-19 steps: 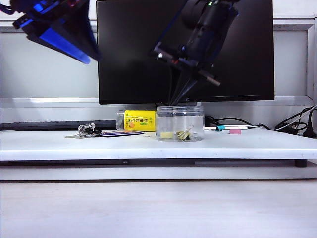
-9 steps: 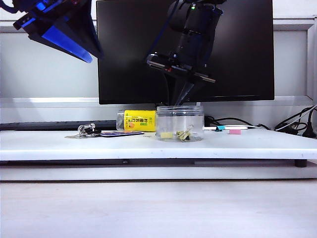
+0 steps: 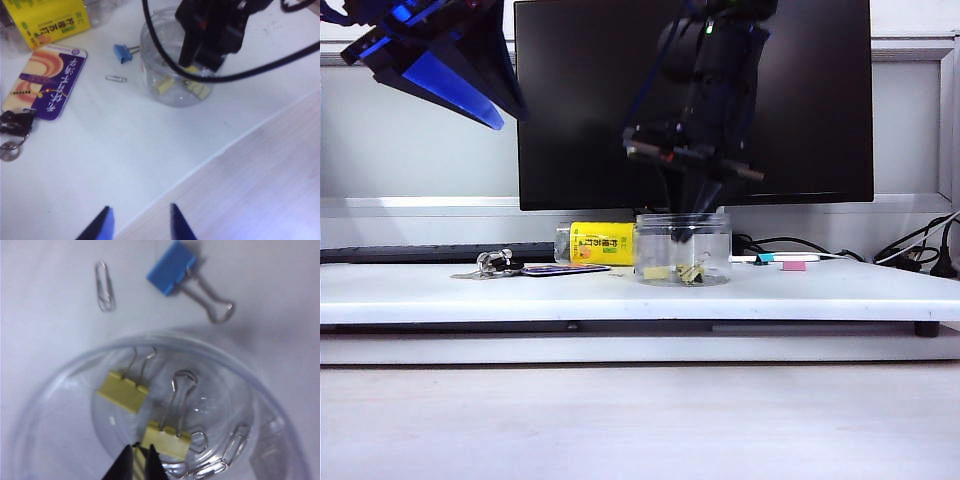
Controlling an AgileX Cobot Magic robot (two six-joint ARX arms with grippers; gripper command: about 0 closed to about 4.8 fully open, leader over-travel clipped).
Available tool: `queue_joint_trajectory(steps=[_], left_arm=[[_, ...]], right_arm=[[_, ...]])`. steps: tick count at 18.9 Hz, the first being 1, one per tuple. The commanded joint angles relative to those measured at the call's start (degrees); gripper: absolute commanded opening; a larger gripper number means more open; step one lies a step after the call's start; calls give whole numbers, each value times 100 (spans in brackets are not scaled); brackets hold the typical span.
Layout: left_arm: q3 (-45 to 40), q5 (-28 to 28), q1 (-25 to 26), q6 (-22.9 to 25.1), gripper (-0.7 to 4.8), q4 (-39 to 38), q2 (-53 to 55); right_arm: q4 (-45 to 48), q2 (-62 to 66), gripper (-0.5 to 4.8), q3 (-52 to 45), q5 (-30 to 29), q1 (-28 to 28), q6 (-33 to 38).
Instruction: Take the clips out of the round transparent plastic box and place them on the table.
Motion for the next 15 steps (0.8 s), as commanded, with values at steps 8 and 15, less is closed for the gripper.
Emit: queue_joint_trajectory(steps=[8, 15], left_arm=[[15, 44, -9, -20, 156, -284, -15], [15, 44, -9, -20, 156, -278, -13]], right_arm=[[105, 164, 45, 20, 144, -7, -17], [177, 164, 55, 20, 461, -17, -42]])
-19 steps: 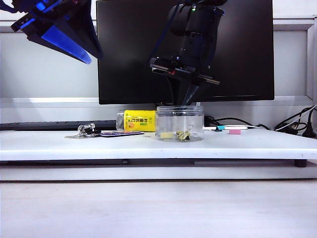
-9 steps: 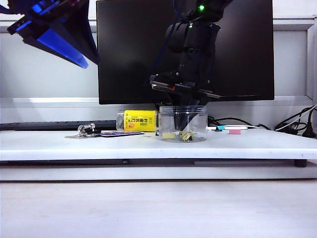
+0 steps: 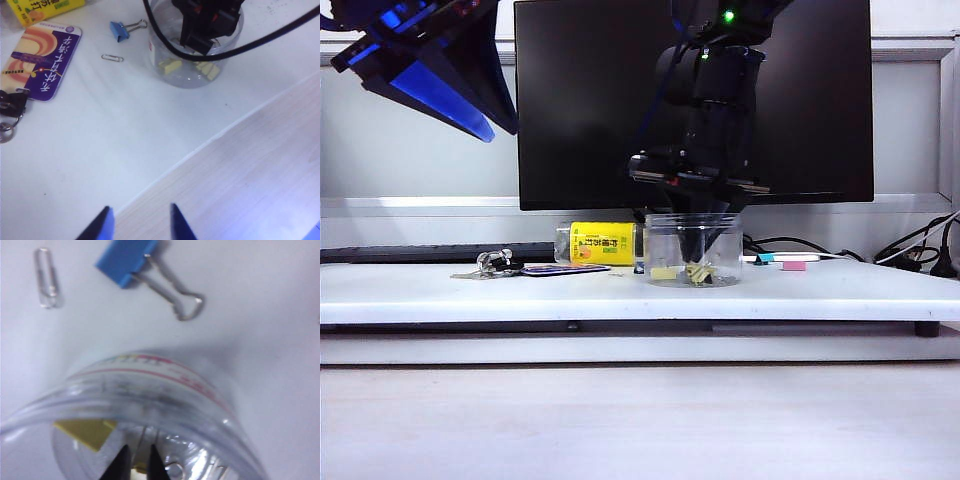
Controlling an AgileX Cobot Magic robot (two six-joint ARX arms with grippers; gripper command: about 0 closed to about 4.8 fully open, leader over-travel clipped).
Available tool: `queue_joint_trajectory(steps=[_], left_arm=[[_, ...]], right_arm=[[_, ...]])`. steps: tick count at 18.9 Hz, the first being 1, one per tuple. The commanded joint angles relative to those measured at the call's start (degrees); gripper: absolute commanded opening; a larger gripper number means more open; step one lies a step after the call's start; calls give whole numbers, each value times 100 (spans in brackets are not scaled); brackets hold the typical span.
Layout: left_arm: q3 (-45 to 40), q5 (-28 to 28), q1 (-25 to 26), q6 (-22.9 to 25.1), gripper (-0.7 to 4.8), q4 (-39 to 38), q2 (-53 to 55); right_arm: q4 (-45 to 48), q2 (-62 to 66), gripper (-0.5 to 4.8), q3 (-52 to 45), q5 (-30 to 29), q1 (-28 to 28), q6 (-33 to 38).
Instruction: Take the clips out of the round transparent plastic box and place them on the table.
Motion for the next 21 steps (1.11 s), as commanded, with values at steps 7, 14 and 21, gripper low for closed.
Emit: queue_joint_trajectory(steps=[7, 14, 21], left_arm=[[15, 24, -9, -17, 156, 37, -11], [15, 22, -9, -15, 156, 39, -11], [15, 22, -9, -15, 156, 39, -11]], right_arm=[[299, 2, 55, 22, 28, 2, -37], [302, 184, 55, 22, 72, -11, -39], [367, 223, 53, 22, 201, -11, -59]])
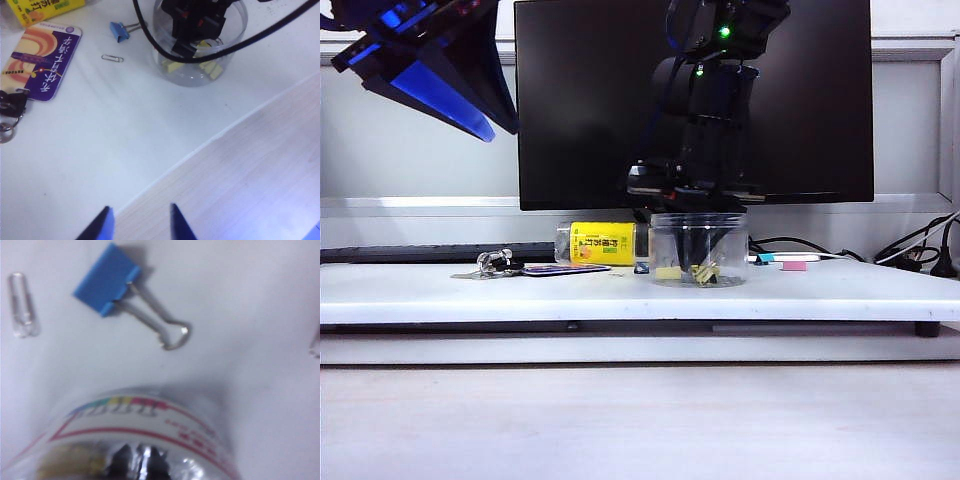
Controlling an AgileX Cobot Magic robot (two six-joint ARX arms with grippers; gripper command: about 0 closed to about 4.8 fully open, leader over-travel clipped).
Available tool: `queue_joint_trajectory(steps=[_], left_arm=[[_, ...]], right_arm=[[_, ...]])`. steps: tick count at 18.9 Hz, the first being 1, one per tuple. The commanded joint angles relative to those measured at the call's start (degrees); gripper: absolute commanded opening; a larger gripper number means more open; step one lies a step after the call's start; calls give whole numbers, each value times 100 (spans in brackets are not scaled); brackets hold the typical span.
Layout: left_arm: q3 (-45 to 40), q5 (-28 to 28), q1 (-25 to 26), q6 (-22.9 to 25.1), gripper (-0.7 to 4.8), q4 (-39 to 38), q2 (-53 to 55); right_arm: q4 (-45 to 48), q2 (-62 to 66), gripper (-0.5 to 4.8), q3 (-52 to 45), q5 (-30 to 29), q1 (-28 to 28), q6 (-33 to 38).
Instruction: Take the clips out of the round transparent plastic box and place them on the table.
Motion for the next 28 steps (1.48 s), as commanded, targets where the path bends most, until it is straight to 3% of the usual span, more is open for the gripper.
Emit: queue_joint_trajectory(steps=[1, 9, 13, 23, 28], left_arm=[[15, 22, -9, -15, 156, 37, -11], [15, 20, -7, -13, 156, 37, -11], [15, 20, -7, -13, 156, 37, -11], [15, -4, -7, 50, 156, 42, -11], [15, -2, -4, 52, 156, 39, -11]], right_arm=[[37, 68, 53, 7, 9, 0, -20], [77, 251, 52, 17, 13, 0, -20], [155, 254, -4, 48, 24, 0, -20], [-46, 133, -4, 57, 28, 0, -81], [-640, 98, -4, 737, 133, 2, -101]])
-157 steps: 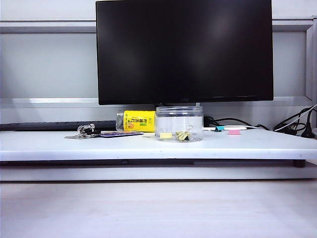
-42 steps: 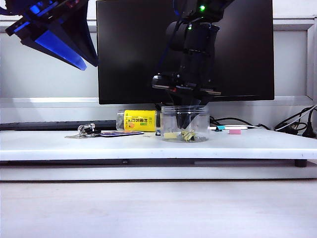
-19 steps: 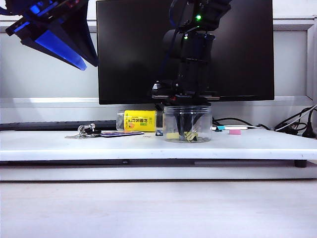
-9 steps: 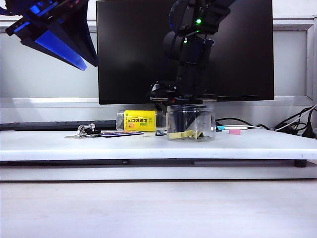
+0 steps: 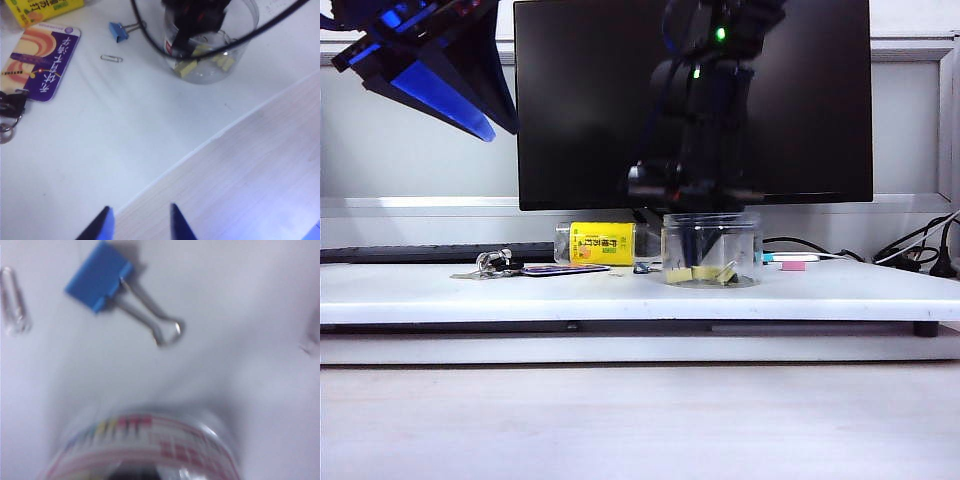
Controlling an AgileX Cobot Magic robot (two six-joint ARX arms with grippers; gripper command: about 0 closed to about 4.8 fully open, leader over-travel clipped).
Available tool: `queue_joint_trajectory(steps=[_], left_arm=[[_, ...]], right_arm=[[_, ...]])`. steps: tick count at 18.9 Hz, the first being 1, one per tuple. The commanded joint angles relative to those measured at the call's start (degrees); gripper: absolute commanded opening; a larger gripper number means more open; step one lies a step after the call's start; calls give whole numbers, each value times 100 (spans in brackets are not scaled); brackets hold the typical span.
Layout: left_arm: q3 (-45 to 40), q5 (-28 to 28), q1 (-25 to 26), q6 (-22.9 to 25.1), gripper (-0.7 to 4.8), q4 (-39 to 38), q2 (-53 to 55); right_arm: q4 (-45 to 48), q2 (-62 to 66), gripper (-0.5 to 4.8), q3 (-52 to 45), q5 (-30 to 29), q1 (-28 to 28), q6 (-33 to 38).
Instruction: Take the clips out of the round transparent plastic box and place them on the table.
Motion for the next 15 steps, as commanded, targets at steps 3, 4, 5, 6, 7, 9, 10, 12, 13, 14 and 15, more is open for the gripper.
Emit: queue_joint_trajectory(steps=[3, 4, 5, 6, 7, 9, 10, 12, 13, 14, 15], left_arm=[[15, 2, -7, 48, 156, 31, -11], [15, 0, -7, 50, 156, 28, -11], [15, 0, -7, 52, 156, 26, -11], [15, 2, -4, 52, 156, 20, -11], [15, 2, -7, 52, 156, 22, -11], [15, 4, -7, 70, 156, 22, -11], [15, 4, -7, 70, 156, 20, -11], [15, 4, -7, 70, 156, 17, -11], [15, 4, -7, 70, 156, 17, -11], [15, 4, -7, 72, 156, 17, -11], [15, 4, -7, 72, 156, 17, -11]], right_arm=[[-352, -46, -4, 568, 66, 2, -17], [-431, -46, -4, 610, 72, 2, -15], [-562, -46, 0, 608, 66, 2, 2], [-680, -37, 29, 605, 68, 0, 26], [-758, -33, 87, 603, 72, 0, 24], [-752, -33, 110, 603, 98, 0, 44], [-748, -33, 110, 605, 111, 0, 109], [-734, -15, 109, 603, 208, 0, 129], [-737, 2, 109, 603, 260, 0, 129], [-734, 17, 109, 601, 260, 0, 133], [-734, 39, 109, 601, 262, 0, 133]])
